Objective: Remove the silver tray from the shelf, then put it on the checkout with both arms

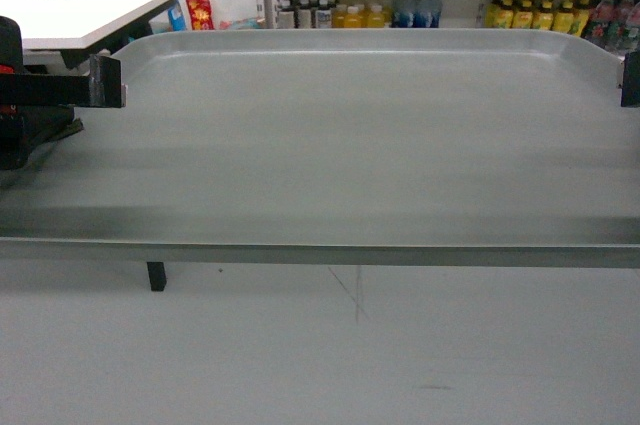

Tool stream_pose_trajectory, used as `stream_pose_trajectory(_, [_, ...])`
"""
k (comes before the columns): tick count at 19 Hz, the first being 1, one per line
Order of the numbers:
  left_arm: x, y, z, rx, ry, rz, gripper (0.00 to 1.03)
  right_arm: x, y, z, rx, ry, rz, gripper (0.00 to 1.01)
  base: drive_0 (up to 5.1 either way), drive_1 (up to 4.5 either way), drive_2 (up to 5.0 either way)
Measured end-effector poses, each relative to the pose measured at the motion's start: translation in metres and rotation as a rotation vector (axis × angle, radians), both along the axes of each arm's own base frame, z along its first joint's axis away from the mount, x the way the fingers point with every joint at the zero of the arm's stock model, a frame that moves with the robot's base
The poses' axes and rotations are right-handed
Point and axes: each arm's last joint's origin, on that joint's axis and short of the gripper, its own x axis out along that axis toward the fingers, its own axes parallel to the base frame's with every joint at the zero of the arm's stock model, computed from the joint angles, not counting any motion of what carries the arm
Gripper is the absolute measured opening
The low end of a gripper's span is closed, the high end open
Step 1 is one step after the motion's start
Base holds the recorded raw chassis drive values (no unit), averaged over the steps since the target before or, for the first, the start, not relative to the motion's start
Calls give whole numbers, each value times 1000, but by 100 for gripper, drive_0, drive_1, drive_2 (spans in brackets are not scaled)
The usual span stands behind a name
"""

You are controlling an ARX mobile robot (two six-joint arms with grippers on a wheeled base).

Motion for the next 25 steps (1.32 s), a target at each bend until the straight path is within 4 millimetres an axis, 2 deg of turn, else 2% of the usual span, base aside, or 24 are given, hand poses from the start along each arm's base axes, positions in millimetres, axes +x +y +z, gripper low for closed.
stream_pose_trajectory(25, [0,0,0,0,-1,1,3,0,0,0,0,-1,1,3,-487,253,253])
